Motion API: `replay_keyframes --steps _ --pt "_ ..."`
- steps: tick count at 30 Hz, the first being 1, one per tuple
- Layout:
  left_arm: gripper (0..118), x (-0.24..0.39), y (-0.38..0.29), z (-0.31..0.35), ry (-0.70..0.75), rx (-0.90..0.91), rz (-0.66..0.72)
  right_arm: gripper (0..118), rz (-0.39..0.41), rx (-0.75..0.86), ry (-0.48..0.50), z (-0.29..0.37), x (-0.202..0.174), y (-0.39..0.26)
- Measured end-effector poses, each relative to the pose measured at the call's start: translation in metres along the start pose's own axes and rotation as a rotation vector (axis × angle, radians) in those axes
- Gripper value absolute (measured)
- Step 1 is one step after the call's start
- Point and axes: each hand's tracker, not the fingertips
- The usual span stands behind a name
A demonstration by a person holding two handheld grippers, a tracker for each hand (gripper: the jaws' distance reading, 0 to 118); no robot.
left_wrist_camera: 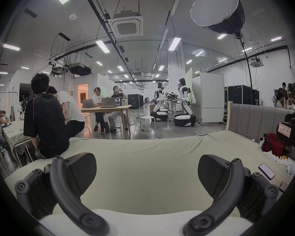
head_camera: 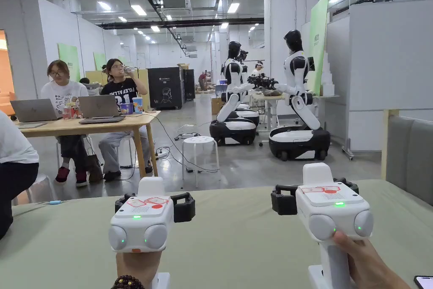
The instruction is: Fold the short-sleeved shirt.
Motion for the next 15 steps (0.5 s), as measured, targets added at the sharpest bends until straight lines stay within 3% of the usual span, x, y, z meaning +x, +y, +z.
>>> replay_keyframes --steps 15 --pt "118 0.0015 0.0001 -0.0005 0.003 -0.004 -0.003 118 -0.042 -0.016 -0.013 0.0009 0.0066 -0.0014"
